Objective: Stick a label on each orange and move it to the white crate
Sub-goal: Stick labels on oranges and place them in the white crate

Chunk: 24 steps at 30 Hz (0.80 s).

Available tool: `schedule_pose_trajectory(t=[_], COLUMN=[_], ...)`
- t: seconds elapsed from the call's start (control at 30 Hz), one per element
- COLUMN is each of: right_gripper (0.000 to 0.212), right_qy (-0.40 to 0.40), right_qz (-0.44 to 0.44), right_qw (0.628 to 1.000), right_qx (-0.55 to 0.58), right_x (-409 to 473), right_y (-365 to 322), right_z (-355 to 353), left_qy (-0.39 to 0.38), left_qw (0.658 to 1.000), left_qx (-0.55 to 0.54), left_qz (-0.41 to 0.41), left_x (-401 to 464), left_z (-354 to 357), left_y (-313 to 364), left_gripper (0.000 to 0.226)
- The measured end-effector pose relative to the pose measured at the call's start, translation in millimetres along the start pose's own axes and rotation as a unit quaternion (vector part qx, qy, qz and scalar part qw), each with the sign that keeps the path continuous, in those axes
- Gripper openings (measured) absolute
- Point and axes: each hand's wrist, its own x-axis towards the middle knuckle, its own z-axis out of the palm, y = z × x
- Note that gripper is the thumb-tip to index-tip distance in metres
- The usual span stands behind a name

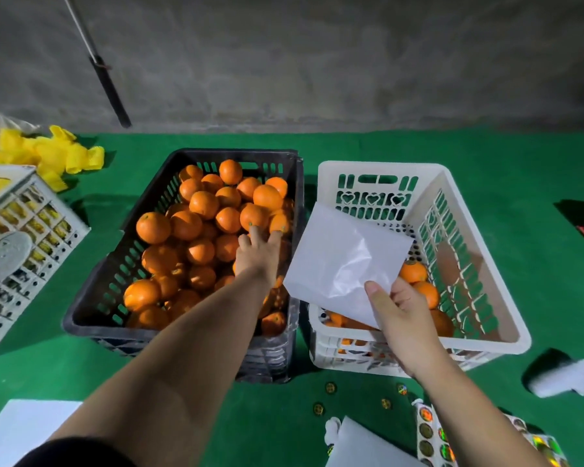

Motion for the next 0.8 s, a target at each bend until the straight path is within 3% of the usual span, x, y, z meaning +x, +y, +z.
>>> schedule_pose_trajectory(t=[0.07, 0.13, 0.27, 0.37, 0.5, 0.7, 0.8], right_gripper=[0.021, 0.021, 0.020, 0.024, 0.025, 0.025, 0.027], right_qy=[0.006, 0.012, 0.016, 0.014, 0.033, 0.085, 0.074], right_qz=[-0.002, -0.012, -0.019, -0.027, -0.026, 0.031, 0.079], right_qw=[1.000, 1.000, 1.000, 0.999, 0.999, 0.991, 0.986], right_qx=[-0.003, -0.005, -0.007, 0.011, 0.022, 0.102, 0.123], right_x=[-1, -2, -1, -3, -10, -57, -104], right_y=[1, 1, 4, 3, -2, 16, 45], right_z=[1, 2, 0, 1, 5, 4, -11], left_qy=[-0.008, -0.023, 0.034, 0.071, 0.094, 0.098, 0.065], left_qw=[0.995, 0.967, 0.853, 0.775, 0.759, 0.711, 0.742], left_qx=[-0.095, -0.235, -0.506, -0.623, -0.644, -0.695, -0.664], left_qz=[-0.036, -0.097, -0.124, -0.082, 0.000, 0.046, 0.073], left_x=[2, 2, -37, -96, -155, -218, -247], left_z=[-3, -14, -38, -51, -53, -40, -17], left_y=[-3, -11, -25, -26, -15, 13, 20], left_gripper=[0.076, 0.068, 0.103, 0.116, 0.088, 0.055, 0.057])
